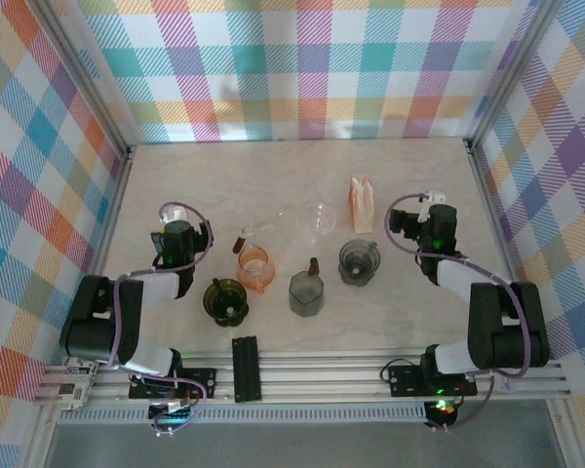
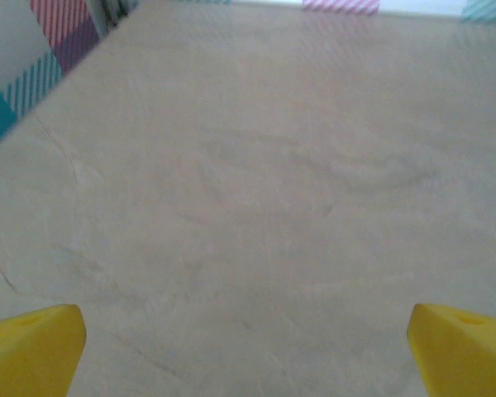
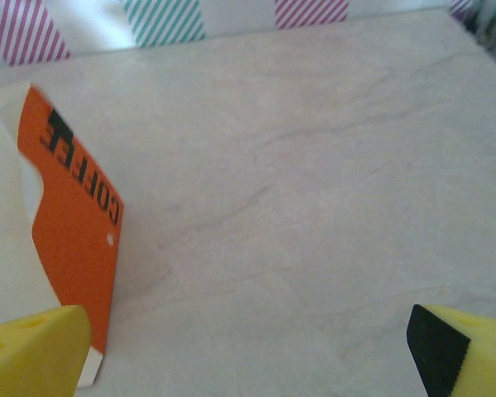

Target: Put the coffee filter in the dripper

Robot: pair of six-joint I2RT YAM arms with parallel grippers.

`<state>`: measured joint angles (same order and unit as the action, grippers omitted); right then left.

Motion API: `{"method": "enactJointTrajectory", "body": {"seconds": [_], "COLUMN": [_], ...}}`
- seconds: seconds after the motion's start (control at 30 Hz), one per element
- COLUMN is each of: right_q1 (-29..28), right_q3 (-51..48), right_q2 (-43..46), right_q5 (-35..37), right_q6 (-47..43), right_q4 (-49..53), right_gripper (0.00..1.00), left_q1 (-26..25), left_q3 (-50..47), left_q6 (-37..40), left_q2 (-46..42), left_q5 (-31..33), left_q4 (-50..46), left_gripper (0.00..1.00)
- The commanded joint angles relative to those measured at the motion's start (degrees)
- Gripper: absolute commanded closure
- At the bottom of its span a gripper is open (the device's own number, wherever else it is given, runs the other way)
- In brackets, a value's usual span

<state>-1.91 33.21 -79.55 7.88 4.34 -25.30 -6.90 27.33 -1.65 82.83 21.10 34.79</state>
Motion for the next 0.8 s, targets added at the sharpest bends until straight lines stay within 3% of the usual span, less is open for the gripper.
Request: {"method": "enactJointTrajectory", "body": {"seconds": [0.0, 0.1, 0.17, 0.23, 0.27, 0.3, 0.33, 0.43, 0.53, 0.63, 0.77], "right_q1": [-2.8, -4.8, -4.8, -4.5, -4.4, -4.2, -3.9, -3.9, -4.1, -5.1, -9.5], "right_q3": [2.5, 3.6, 4.1, 4.8, 5.9, 6.4, 5.8, 5.6, 10.6, 10.8, 9.3], "right_q2": [4.2, 8.5, 10.9, 13.3, 14.5, 15.1, 15.7, 16.4, 14.6, 13.3, 15.0], "right_q5": [7.6, 12.9, 13.6, 13.2, 13.9, 14.6, 12.6, 2.7, -4.2, -10.3, -11.2], "right_q6": [2.4, 3.4, 8.9, 19.5, 27.4, 33.1, 34.3, 31.4, 30.5, 29.8, 26.8], "right_q4": [10.0, 13.1, 15.3, 19.7, 25.9, 29.2, 28.9, 27.8, 39.2, 43.3, 45.4], "right_gripper": [0.01, 0.01, 0.01, 0.01, 0.01, 0.01, 0.01, 0.01, 0.01, 0.0, 0.01], "left_q1": [-0.4, -0.4, -0.2, 0.2, 0.6, 1.3, 1.7, 1.6, 1.6, 1.5, 0.6], "left_q3": [1.8, 2.0, 4.5, 9.9, 14.2, 18.0, 20.8, 20.1, 15.7, 14.6, 15.2], "left_q6": [-0.7, -6.5, -17.9, -33.1, -47.4, -57.8, -63.2, -49.7, -47.1, -46.9, -45.7], "left_q2": [-6.0, -12.2, -15.7, -17.6, -17.9, -17.6, -17.1, -19.6, -26.7, -33.3, -37.8], "left_q5": [3.3, 7.7, 15.1, 22.7, 26.2, 26.6, 26.1, 16.3, 5.7, -3.5, -14.7], "left_q4": [-5.5, -7.8, -14.7, -30.5, -44.7, -57.4, -64.9, -58.5, -53.6, -55.2, -58.6], "left_gripper": [0.0, 0.0, 0.0, 0.0, 0.0, 0.0, 0.0, 0.0, 0.0, 0.0, 0.0]}}
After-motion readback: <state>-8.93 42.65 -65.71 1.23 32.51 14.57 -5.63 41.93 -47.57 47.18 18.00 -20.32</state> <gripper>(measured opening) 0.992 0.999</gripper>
